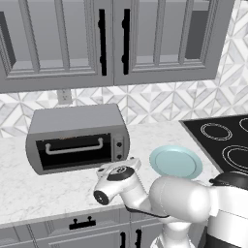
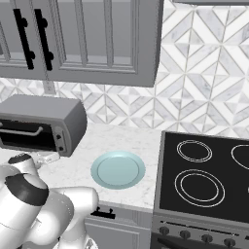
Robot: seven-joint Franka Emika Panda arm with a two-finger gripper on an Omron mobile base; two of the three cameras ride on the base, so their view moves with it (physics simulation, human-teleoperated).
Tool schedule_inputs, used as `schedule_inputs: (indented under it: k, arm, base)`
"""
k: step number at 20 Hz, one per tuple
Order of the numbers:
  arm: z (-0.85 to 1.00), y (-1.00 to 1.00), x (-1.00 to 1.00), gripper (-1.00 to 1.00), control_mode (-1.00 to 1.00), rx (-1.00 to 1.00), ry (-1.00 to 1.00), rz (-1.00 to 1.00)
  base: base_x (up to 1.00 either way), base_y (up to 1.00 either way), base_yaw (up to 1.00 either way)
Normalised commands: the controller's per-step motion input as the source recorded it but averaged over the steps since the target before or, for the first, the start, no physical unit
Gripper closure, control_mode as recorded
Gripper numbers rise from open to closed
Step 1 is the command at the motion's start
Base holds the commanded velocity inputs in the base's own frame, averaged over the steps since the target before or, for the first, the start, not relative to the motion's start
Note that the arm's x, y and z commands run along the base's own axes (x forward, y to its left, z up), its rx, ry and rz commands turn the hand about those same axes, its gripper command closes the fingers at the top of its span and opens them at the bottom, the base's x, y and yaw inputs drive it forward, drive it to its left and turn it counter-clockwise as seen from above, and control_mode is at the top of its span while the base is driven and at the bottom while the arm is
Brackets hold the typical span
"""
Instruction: Pick up the kebab skewer and baguette bread, and place them inside the toaster oven. Close the toaster oven door and start by setting the timer.
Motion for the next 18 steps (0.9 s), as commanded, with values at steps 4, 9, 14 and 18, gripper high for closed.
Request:
schedule_inputs:
  k: [4, 9, 14, 18]
  arm:
    - [0.00, 0.00, 0.37, -1.00, -1.00, 0.06, 0.00, 0.09]
    - [-0.11, 0.00, 0.11, -1.00, -1.00, 0.03, 0.00, 0.09]
    - [-0.28, 0.00, 0.00, -1.00, -1.00, 0.04, 0.00, 0.05]
    - [-0.16, -0.05, 0.00, -1.00, -1.00, 0.09, 0.00, 0.00]
  base:
    - [0.00, 0.00, 0.00]
    - [0.00, 0.00, 0.00]
    - [0.00, 0.00, 0.00]
    - [0.00, 0.00, 0.00]
